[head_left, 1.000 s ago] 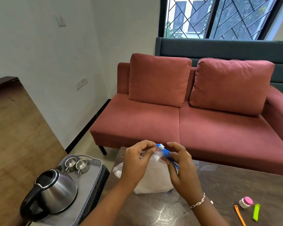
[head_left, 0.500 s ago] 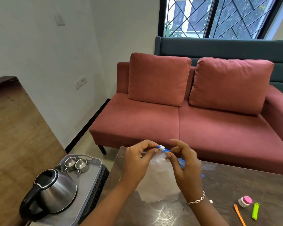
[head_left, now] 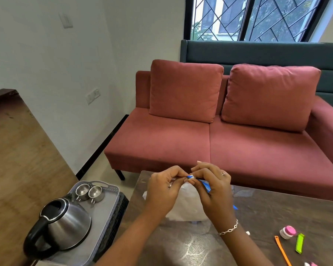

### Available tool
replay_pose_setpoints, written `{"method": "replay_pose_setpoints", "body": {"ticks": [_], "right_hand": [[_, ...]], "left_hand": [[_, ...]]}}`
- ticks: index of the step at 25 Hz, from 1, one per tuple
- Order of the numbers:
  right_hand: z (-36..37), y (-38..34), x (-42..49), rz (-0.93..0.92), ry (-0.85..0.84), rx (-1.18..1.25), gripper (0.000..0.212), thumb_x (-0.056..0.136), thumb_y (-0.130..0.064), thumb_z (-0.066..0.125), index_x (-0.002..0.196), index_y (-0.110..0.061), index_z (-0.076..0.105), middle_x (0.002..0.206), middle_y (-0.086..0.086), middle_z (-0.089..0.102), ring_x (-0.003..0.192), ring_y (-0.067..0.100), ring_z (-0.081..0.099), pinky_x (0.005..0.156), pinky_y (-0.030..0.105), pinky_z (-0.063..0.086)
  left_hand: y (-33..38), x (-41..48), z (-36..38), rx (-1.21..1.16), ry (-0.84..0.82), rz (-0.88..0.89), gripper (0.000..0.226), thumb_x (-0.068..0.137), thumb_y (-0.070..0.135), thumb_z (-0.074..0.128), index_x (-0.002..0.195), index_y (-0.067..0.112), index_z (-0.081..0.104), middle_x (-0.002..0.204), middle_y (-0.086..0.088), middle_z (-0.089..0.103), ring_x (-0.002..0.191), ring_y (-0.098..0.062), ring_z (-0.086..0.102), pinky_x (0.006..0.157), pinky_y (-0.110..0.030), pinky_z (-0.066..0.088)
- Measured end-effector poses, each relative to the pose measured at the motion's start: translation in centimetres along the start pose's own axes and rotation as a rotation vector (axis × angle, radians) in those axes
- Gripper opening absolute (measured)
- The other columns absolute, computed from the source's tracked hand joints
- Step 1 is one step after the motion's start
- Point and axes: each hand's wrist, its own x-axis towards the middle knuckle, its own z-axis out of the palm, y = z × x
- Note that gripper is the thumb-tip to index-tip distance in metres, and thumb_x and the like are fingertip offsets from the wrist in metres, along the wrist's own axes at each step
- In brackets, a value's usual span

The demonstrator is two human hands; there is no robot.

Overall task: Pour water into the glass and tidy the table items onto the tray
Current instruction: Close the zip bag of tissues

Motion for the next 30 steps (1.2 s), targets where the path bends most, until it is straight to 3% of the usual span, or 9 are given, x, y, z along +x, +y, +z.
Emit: {"method": "replay_pose_setpoints", "body": {"ticks": [3, 5, 8, 11, 14, 17, 21, 28, 30], "right_hand": [[0.0, 0.1, -0.1, 0.005, 0.003, -0.007, 0.027, 0.08, -0.033, 0.05, 0.072, -0.012, 0.065, 0.089, -0.009, 0.065, 0.103, 0.013, 0.061, 0.084, 0.038, 0.033], [0.0, 0.5, -0.1, 0.018, 0.005, -0.002, 0.027, 0.08, -0.033, 0.051, 0.072, -0.012, 0.065, 0.09, -0.009, 0.066, 0.107, 0.012, 0.059, 0.087, 0.038, 0.031], [-0.1, 1.1, 0.0, 0.036, 0.017, -0.014, 0.015, 0.078, -0.024, 0.061, 0.07, -0.011, 0.064, 0.088, -0.007, 0.068, 0.111, 0.014, 0.057, 0.088, 0.04, 0.03], [-0.5, 1.9, 0.0, 0.05, 0.027, -0.031, 0.008, 0.075, -0.017, 0.063, 0.069, -0.011, 0.063, 0.088, -0.007, 0.068, 0.112, 0.013, 0.056, 0.09, 0.042, 0.028], [-0.9, 2.5, -0.1, 0.059, 0.028, -0.053, 0.007, 0.074, -0.016, 0.063, 0.069, -0.012, 0.062, 0.088, -0.009, 0.067, 0.112, 0.013, 0.056, 0.09, 0.041, 0.028], [-1.5, 3.3, -0.4, 0.083, 0.015, -0.078, 0.006, 0.075, -0.016, 0.062, 0.07, -0.013, 0.062, 0.089, -0.013, 0.066, 0.111, 0.012, 0.057, 0.091, 0.041, 0.027], [-2.4, 4.4, -0.7, 0.115, -0.008, -0.099, 0.006, 0.076, -0.017, 0.06, 0.072, -0.013, 0.063, 0.089, -0.012, 0.068, 0.105, 0.013, 0.06, 0.093, 0.044, 0.028], [-3.5, 5.4, -0.8, 0.093, -0.03, -0.168, 0.005, 0.077, -0.018, 0.061, 0.074, -0.015, 0.065, 0.087, -0.016, 0.065, 0.098, 0.007, 0.059, 0.091, 0.042, 0.029], [-3.7, 5.6, -0.9, 0.089, -0.04, -0.167, 0.003, 0.077, -0.014, 0.063, 0.074, -0.015, 0.064, 0.087, -0.015, 0.066, 0.097, 0.009, 0.06, 0.09, 0.043, 0.03]], "left_hand": [[0.0, 0.0, 0.3, -0.021, -0.015, -0.025, 0.01, 0.085, 0.004, 0.063, 0.08, 0.008, 0.07, 0.074, 0.001, 0.071, 0.074, -0.01, 0.066, 0.071, -0.037, 0.056], [0.0, 0.2, 0.6, -0.074, 0.002, -0.063, 0.009, 0.084, 0.003, 0.063, 0.081, 0.008, 0.07, 0.079, 0.004, 0.072, 0.087, -0.008, 0.066, 0.085, -0.041, 0.054], [-0.2, 0.7, 0.6, -0.08, 0.069, -0.119, 0.009, 0.084, 0.003, 0.062, 0.08, 0.008, 0.068, 0.082, 0.004, 0.072, 0.11, 0.007, 0.053, 0.115, -0.047, 0.023], [-0.1, 1.0, 0.6, -0.095, 0.096, -0.119, 0.01, 0.085, 0.001, 0.06, 0.081, 0.007, 0.067, 0.078, 0.007, 0.071, 0.099, 0.022, 0.051, 0.119, -0.043, 0.012], [0.1, 1.3, 0.9, -0.167, 0.104, -0.119, 0.018, 0.086, -0.003, 0.057, 0.074, 0.009, 0.061, 0.083, 0.01, 0.071, 0.109, 0.004, 0.057, 0.113, -0.039, 0.03], [-0.4, 1.4, 0.8, -0.216, 0.134, -0.138, 0.018, 0.087, -0.001, 0.057, 0.073, 0.01, 0.059, 0.082, -0.001, 0.073, 0.093, -0.012, 0.068, 0.085, -0.031, 0.053], [-1.0, 1.6, 0.4, -0.179, 0.179, -0.152, 0.027, 0.088, 0.003, 0.057, 0.068, 0.022, 0.056, 0.065, 0.001, 0.064, 0.063, -0.023, 0.058, 0.062, -0.035, 0.048], [-1.2, 1.6, -0.4, -0.291, 0.149, -0.145, 0.015, 0.091, 0.002, 0.051, 0.077, 0.005, 0.055, 0.068, 0.008, 0.072, 0.068, -0.009, 0.07, 0.064, -0.018, 0.054], [-1.2, 1.5, -0.8, -0.301, 0.153, -0.139, 0.016, 0.092, 0.001, 0.051, 0.077, 0.005, 0.055, 0.068, 0.007, 0.073, 0.069, -0.009, 0.071, 0.067, -0.021, 0.056]]}}
